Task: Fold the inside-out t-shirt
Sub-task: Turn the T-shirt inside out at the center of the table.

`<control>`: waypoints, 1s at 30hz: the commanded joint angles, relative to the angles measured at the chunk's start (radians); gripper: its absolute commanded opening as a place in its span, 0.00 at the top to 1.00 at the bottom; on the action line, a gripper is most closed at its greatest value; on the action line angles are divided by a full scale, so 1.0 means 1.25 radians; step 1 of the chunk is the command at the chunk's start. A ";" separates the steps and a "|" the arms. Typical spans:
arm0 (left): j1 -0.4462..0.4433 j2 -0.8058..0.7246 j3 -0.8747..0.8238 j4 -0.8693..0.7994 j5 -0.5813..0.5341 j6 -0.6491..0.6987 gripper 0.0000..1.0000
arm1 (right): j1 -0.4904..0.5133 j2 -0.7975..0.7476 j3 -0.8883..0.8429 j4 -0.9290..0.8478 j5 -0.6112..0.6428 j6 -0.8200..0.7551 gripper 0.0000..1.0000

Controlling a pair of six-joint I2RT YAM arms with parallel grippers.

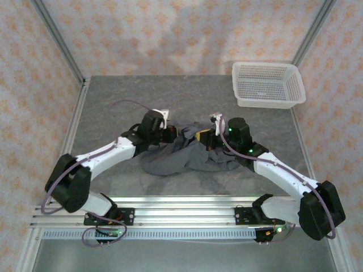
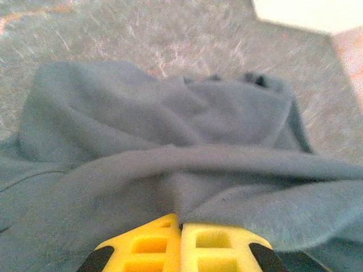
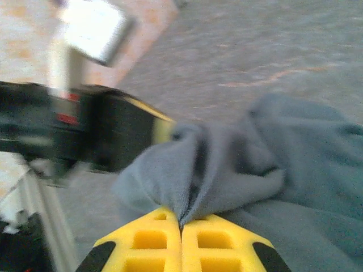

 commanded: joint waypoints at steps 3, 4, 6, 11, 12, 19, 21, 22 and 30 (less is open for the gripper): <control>0.015 -0.122 0.015 0.025 0.107 -0.068 1.00 | -0.007 0.065 -0.060 0.013 0.068 -0.031 1.00; 0.015 -0.136 0.014 0.019 0.109 -0.074 1.00 | -0.007 0.080 -0.062 0.016 0.060 -0.027 1.00; 0.015 -0.161 0.012 0.018 0.115 -0.084 1.00 | -0.006 0.093 -0.058 0.008 0.067 -0.022 0.91; 0.015 -0.180 0.028 -0.029 0.123 -0.076 1.00 | 0.048 -0.016 -0.080 0.049 0.120 -0.084 0.61; 0.015 -0.179 0.032 -0.038 0.123 -0.073 1.00 | 0.077 -0.041 -0.095 0.080 0.158 -0.121 0.57; 0.012 -0.163 0.052 -0.055 0.129 -0.077 1.00 | 0.240 0.029 -0.034 0.195 0.400 -0.356 0.36; 0.011 -0.167 0.056 -0.058 0.130 -0.077 1.00 | 0.240 0.117 -0.005 0.224 0.467 -0.379 0.34; 0.012 -0.169 0.058 -0.062 0.129 -0.077 1.00 | 0.240 0.161 0.006 0.241 0.480 -0.406 0.33; 0.043 -0.168 0.089 -0.252 -0.149 0.011 1.00 | 0.206 0.114 0.070 0.111 0.226 -0.270 1.00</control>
